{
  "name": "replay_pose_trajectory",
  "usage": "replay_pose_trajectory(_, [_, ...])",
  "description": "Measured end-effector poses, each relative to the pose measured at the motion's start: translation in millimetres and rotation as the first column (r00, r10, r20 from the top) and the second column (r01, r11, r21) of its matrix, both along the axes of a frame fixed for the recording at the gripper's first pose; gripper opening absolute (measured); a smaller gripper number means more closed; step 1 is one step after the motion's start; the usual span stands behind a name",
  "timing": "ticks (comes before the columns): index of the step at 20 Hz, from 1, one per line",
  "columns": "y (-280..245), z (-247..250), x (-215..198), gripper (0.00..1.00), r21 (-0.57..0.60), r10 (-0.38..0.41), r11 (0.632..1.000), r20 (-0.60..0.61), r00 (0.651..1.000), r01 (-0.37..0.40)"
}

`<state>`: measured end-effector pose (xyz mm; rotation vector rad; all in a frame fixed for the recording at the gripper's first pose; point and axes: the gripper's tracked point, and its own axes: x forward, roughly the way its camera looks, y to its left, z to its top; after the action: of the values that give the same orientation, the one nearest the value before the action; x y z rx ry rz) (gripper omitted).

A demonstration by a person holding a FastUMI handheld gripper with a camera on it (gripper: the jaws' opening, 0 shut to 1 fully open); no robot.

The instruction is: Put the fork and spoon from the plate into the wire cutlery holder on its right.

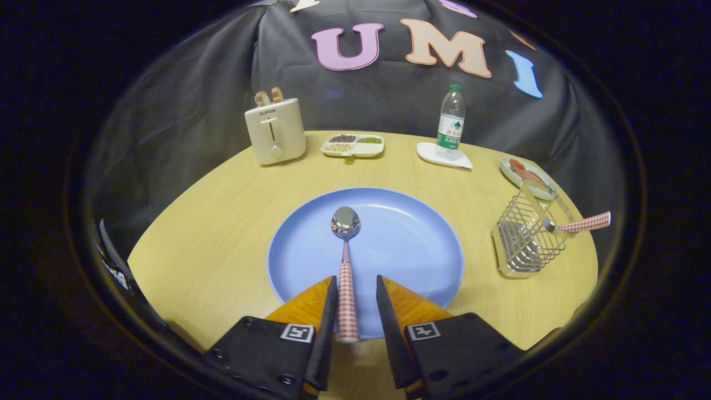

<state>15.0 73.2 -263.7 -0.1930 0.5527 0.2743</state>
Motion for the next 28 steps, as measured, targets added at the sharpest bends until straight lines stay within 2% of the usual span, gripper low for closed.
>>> replay_pose_trajectory(6, [-1.2,-3.5,3.9,0.17,0.001,-0.028,1.000,-0.031,0.999,0.028])
replay_pose_trajectory(9, [-5.1,-1.2,3.3,0.11,-0.016,-0.029,0.999,-0.029,0.999,0.029])
replay_pose_trajectory(21, [-26.8,59.7,3.1,0.11,0.016,-0.034,0.999,-0.003,0.999,0.034])
replay_pose_trajectory(28, [-81.7,127.9,8.1,0.11,0.011,-0.085,0.996,-0.008,0.996,0.085])
